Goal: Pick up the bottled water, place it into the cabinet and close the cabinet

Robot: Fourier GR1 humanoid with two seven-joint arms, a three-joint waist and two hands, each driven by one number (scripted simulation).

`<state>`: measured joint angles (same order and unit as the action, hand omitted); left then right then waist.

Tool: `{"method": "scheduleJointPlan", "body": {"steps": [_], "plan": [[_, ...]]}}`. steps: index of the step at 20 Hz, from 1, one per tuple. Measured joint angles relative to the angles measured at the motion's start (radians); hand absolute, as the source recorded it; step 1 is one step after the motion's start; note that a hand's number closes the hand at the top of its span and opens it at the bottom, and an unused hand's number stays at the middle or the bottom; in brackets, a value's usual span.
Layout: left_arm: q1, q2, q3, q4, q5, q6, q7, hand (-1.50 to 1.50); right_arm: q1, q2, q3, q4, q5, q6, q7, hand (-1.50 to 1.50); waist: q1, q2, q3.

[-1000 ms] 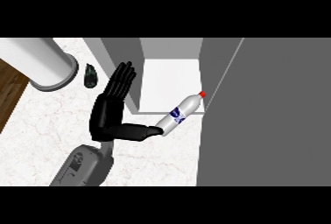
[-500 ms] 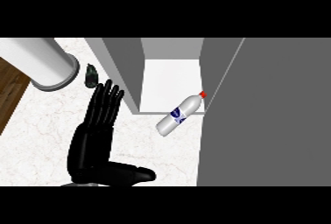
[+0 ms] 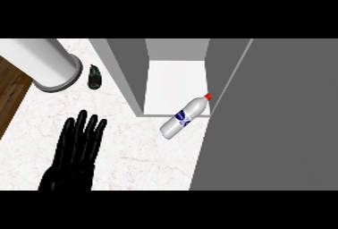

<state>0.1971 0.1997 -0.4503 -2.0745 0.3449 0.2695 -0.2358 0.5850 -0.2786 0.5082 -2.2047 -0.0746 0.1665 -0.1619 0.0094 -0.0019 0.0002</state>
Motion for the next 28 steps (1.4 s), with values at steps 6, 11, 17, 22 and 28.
{"method": "scheduleJointPlan", "body": {"steps": [6, 11, 17, 22, 28], "plan": [[0.176, 0.079, 0.079, -0.119, 0.056, -0.062, -0.066, -1.5, -0.008, -0.054, 0.056, -0.047, 0.082, 0.017, 0.051, 1.5, 0.007, 0.006, 0.002], [0.311, 0.137, 0.162, -0.188, 0.137, -0.146, -0.116, -1.5, -0.081, -0.007, 0.142, -0.044, 0.169, -0.012, 0.133, 1.5, 0.015, 0.011, 0.003], [0.42, 0.176, 0.263, -0.229, 0.237, -0.236, -0.15, -1.5, -0.168, 0.041, 0.186, -0.051, 0.244, -0.024, 0.26, 1.5, 0.021, 0.011, 0.003], [0.5, 0.209, 0.352, -0.225, 0.307, -0.331, -0.181, -1.5, -0.242, 0.144, 0.235, -0.019, 0.249, -0.05, 0.371, 1.5, 0.026, 0.012, 0.003], [0.558, 0.242, 0.464, -0.211, 0.397, -0.432, -0.194, -1.5, -0.422, 0.23, 0.264, 0.066, 0.167, -0.174, 0.495, 1.5, 0.031, 0.019, 0.003]]}}
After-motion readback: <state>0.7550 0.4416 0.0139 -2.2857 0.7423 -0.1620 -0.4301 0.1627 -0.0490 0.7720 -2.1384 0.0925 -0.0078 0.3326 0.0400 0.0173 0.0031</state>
